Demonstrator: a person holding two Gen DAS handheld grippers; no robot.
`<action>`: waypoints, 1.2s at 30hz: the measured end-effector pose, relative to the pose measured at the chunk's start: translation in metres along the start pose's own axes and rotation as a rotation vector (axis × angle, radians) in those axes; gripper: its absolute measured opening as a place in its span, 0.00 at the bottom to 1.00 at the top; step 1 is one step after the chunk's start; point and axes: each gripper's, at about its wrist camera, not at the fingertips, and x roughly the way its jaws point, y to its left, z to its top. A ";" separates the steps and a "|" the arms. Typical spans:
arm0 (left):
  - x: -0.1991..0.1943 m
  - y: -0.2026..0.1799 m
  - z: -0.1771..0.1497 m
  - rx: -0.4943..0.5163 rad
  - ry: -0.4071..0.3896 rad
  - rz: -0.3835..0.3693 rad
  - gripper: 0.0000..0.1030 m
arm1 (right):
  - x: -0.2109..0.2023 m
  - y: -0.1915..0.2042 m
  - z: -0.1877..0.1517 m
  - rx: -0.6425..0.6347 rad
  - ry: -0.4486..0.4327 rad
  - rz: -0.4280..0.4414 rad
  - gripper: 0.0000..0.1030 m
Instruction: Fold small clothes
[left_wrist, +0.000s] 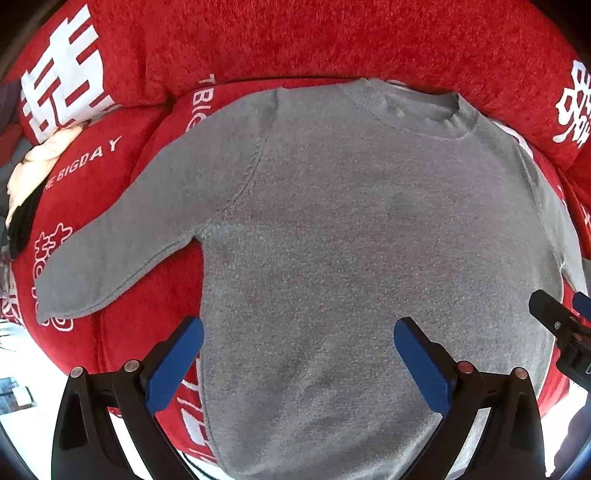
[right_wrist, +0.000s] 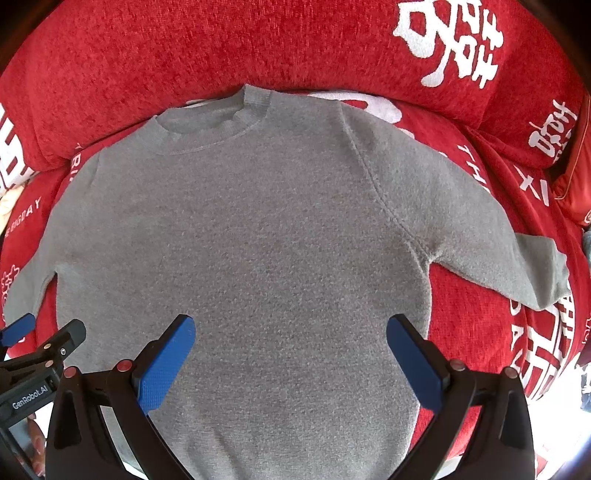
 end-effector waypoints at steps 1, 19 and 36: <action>0.000 0.001 0.000 0.000 -0.001 0.000 1.00 | 0.000 0.000 0.000 0.000 0.005 -0.004 1.00; -0.001 0.001 -0.002 0.044 -0.024 -0.026 1.00 | 0.001 0.001 0.000 0.001 0.025 -0.043 1.00; 0.002 0.013 -0.005 0.019 0.013 -0.045 1.00 | 0.000 0.009 -0.003 -0.012 0.037 0.005 1.00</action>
